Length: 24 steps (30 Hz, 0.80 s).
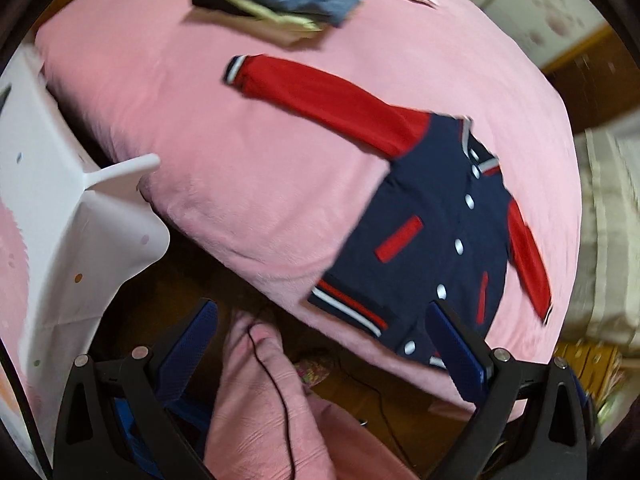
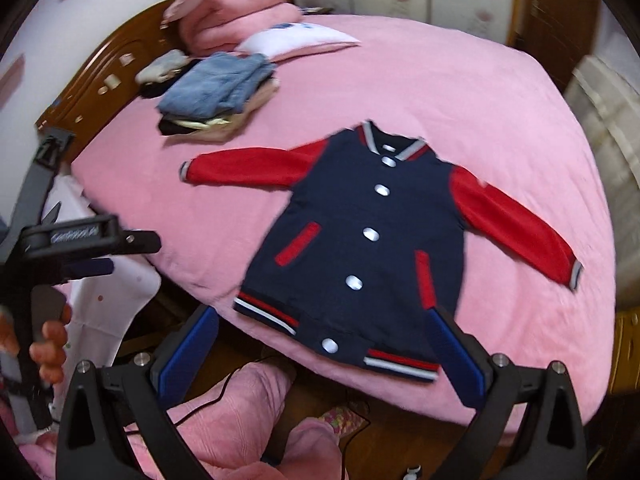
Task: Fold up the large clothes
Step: 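Reach to the striped cuff of a red sleeve and grasp it with the left tool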
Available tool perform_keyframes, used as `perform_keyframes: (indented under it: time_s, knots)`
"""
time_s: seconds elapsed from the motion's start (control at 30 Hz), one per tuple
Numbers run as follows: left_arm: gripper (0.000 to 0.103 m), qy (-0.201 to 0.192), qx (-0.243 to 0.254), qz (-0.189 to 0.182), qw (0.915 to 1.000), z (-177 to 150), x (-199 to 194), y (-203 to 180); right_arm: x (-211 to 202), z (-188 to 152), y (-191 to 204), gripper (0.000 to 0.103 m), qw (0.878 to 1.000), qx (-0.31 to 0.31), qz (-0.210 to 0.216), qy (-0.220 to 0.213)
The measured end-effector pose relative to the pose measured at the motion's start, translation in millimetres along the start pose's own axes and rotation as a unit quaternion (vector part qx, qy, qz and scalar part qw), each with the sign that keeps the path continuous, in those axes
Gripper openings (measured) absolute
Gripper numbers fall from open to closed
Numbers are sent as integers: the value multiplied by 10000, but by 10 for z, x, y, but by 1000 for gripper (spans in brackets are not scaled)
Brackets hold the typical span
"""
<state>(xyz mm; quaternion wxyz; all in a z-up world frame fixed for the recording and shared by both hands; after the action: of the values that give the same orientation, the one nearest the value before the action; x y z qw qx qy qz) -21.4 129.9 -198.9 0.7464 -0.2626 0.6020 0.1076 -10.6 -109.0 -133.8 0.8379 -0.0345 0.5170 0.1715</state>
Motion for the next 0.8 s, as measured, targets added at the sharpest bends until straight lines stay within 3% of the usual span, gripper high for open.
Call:
perform_keyframes:
  time_s: [0.13,0.27,0.37,0.47,0.6,0.7,0.8]
  knots:
    - [102,161,-388,-170,9990,372,248,226,220,174,204,102,9999,-93,111,19]
    - [100,329,-688,-237,9968,848,571,381,500,331,332,95,9996,-11,-82,259]
    - [94,409,-956,-106,9945,1210,842,531,796,473,426,93,9981,326,-157,489]
    - [92,396,-812,184,9957,1521,1102,651,1081,583,454,91,9951,730,-254,612]
    - [88,308,-879,378,9949,1884,1438,821,1459,635,405,82,9813,1683,-478,807]
    - [76,187,-1072,538,9926,2109,1631,955,1658,616,378,81,9691,2261,-491,853]
    - [75,-156,-1312,811,9879,2321,1722,1093,1800,511,344,81,9602,2516,-654,1021]
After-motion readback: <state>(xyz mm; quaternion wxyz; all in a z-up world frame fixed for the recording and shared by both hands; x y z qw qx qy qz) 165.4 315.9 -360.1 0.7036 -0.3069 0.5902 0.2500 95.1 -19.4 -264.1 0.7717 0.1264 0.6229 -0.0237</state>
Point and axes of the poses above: each gripper's, at about its wrist camera, not at the fingertips, and x roughly the way its jaws point, y to its left, z to its top, the point moved 9 cm from there along x, roughly the way its jaws point
